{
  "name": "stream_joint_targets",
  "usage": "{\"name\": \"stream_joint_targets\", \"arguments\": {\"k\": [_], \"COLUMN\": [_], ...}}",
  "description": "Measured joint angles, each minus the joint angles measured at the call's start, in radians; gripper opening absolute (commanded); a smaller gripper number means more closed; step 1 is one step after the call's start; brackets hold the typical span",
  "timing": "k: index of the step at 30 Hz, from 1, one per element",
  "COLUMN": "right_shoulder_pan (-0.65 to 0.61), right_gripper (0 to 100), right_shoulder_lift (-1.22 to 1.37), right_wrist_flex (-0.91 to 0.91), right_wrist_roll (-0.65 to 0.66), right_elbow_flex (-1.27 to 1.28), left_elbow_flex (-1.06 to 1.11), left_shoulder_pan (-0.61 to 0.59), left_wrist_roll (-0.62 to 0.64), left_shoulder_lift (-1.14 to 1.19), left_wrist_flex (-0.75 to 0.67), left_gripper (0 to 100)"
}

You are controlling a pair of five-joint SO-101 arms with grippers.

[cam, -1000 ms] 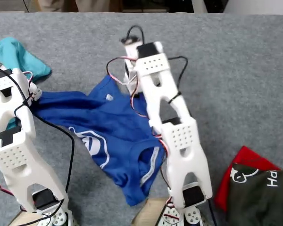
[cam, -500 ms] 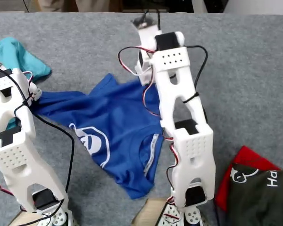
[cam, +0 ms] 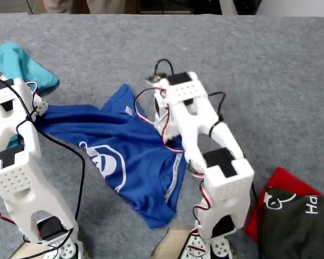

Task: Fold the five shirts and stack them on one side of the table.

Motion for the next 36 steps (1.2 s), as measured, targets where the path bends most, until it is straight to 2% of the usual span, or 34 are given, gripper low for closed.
{"name": "stream_joint_targets", "arguments": {"k": [6,12,20,25,30,36], "right_shoulder_pan": [-0.025,-0.014,-0.014,-0.014,-0.014,-0.015], "right_gripper": [14.5,14.5,14.7,14.7,14.5,14.5], "right_shoulder_lift": [-0.048,-0.149,-0.196,-0.014,0.166,0.187], "right_wrist_flex": [-0.009,0.020,0.054,0.074,0.169,0.216], "right_wrist_roll": [0.038,0.041,-0.009,-0.064,-0.138,-0.150], "right_elbow_flex": [0.166,0.170,-0.097,-0.259,-0.387,-0.411], "left_elbow_flex": [0.000,0.000,0.000,0.000,0.000,0.000], "left_shoulder_pan": [0.000,0.000,0.000,0.000,0.000,0.000], "left_wrist_roll": [-0.002,-0.002,-0.002,-0.002,-0.002,-0.002], "left_shoulder_lift": [0.000,0.000,0.000,0.000,0.000,0.000], "left_wrist_flex": [0.000,0.000,0.000,0.000,0.000,0.000], "left_gripper": [2,2,2,2,2,2]}}
